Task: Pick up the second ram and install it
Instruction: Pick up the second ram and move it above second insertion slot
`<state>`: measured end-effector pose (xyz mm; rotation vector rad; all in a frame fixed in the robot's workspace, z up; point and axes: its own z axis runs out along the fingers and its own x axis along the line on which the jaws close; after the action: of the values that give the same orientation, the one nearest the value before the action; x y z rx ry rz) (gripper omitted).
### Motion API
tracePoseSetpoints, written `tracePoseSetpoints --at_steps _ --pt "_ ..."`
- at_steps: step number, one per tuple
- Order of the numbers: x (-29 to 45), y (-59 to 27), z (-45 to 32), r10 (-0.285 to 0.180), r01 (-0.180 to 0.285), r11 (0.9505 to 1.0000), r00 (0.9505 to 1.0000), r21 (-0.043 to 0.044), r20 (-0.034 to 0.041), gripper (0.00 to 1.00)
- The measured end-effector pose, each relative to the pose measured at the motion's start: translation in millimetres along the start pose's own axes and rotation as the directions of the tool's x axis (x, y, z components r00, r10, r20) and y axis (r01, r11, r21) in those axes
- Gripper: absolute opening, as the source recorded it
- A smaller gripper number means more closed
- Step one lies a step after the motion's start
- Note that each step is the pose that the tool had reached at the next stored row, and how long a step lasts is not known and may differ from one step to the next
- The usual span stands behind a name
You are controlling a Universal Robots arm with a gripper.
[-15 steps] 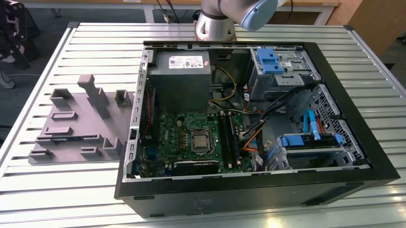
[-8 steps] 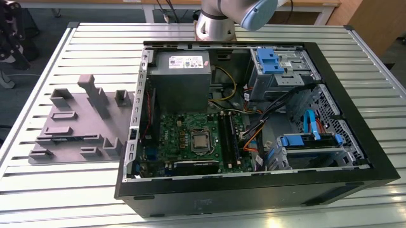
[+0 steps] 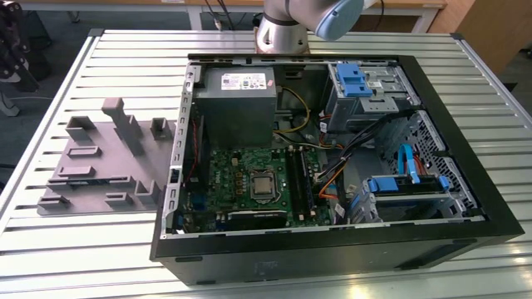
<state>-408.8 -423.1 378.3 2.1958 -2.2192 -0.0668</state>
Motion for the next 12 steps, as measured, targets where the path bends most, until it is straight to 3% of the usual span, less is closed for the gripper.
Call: tracePoseSetpoints --at_steps 5,10,12 --pt "0.0 0.3 0.1 -0.076 0.076 0.9971 0.9971 -0.0014 -0.0033 0.11" --pt "0.0 0.4 0.7 -0.160 0.160 0.9871 0.9871 -0.0031 -0.0068 0.11" --pt "0.0 1.0 1.0 -0.174 0.174 0.9847 0.9847 -0.0037 -0.0075 0.11"
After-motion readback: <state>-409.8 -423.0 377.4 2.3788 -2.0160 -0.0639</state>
